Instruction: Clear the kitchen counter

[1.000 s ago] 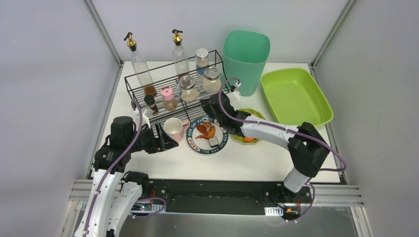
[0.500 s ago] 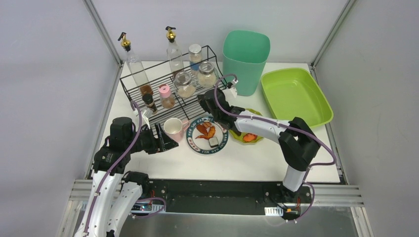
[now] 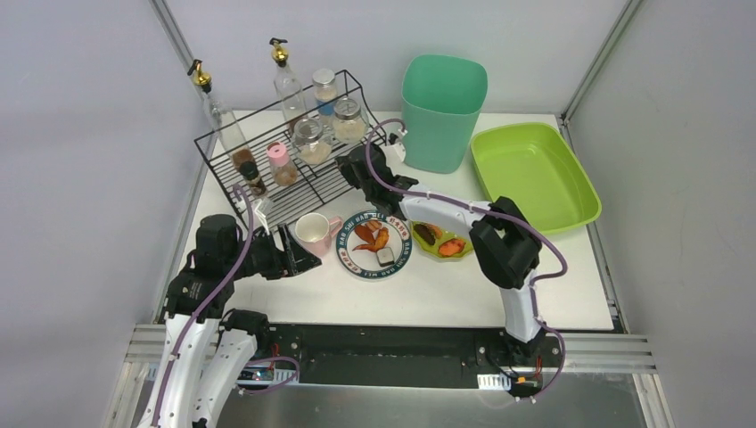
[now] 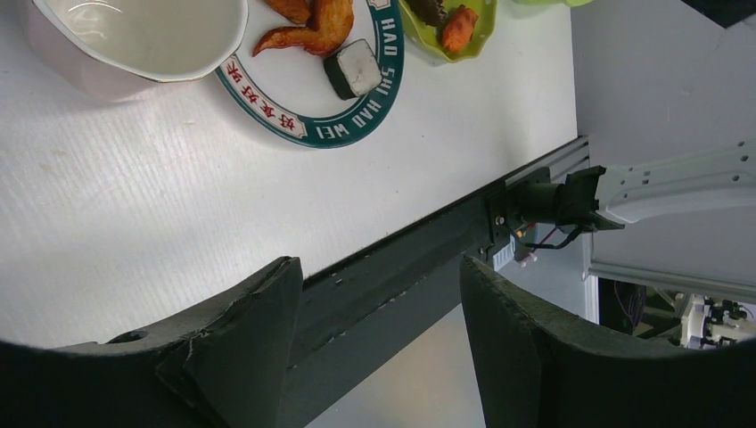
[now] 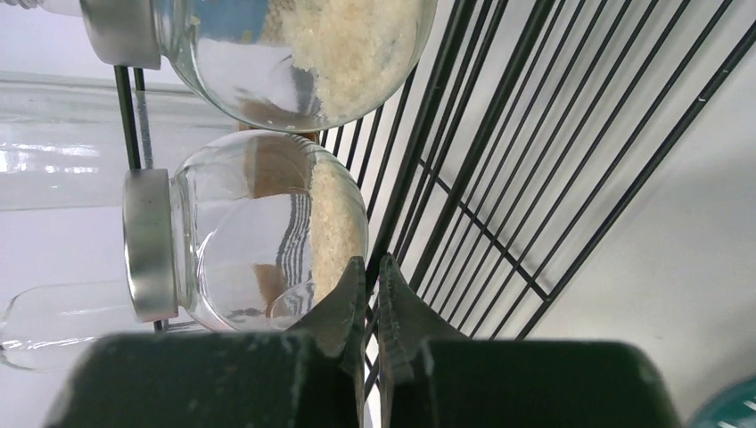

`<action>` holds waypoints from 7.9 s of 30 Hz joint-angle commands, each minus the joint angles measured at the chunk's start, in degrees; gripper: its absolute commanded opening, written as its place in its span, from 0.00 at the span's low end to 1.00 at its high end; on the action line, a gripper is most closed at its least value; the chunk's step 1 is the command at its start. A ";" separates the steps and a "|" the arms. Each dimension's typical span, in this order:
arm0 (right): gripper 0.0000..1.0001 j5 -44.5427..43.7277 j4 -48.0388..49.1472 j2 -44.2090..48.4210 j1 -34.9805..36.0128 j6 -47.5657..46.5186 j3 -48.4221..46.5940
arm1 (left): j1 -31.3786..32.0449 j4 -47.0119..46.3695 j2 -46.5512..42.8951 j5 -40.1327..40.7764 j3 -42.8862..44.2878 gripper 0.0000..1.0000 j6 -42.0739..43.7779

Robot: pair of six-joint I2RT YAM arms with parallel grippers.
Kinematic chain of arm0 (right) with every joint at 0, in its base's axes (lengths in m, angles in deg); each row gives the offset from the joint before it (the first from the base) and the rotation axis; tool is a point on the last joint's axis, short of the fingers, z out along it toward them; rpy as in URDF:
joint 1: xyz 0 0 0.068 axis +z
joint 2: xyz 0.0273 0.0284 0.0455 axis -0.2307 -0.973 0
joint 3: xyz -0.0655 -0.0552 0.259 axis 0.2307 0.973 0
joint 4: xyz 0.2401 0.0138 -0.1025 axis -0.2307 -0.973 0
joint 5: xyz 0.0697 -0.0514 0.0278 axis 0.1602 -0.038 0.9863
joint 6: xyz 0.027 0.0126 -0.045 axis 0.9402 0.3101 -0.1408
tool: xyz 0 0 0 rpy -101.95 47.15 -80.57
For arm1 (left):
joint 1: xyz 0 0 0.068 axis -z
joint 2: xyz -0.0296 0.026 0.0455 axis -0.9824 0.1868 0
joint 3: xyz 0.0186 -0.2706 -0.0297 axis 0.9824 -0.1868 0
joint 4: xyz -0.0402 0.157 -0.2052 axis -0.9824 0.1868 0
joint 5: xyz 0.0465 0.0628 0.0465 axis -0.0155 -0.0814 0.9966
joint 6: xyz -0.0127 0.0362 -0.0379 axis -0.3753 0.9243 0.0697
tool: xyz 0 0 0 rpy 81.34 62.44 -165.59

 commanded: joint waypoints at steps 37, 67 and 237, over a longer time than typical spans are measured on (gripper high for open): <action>0.97 13.89 0.21 16.42 0.49 -14.78 12.52 | -0.27 -1.78 -4.01 0.94 -0.33 0.81 0.82; 0.96 -0.64 -49.26 76.49 -2.24 -14.97 44.63 | -0.23 -1.69 0.94 3.80 2.77 0.99 0.84; 0.74 17.05 -35.28 67.92 -4.10 -20.57 36.16 | -0.28 -3.53 -3.93 10.23 0.79 0.99 2.71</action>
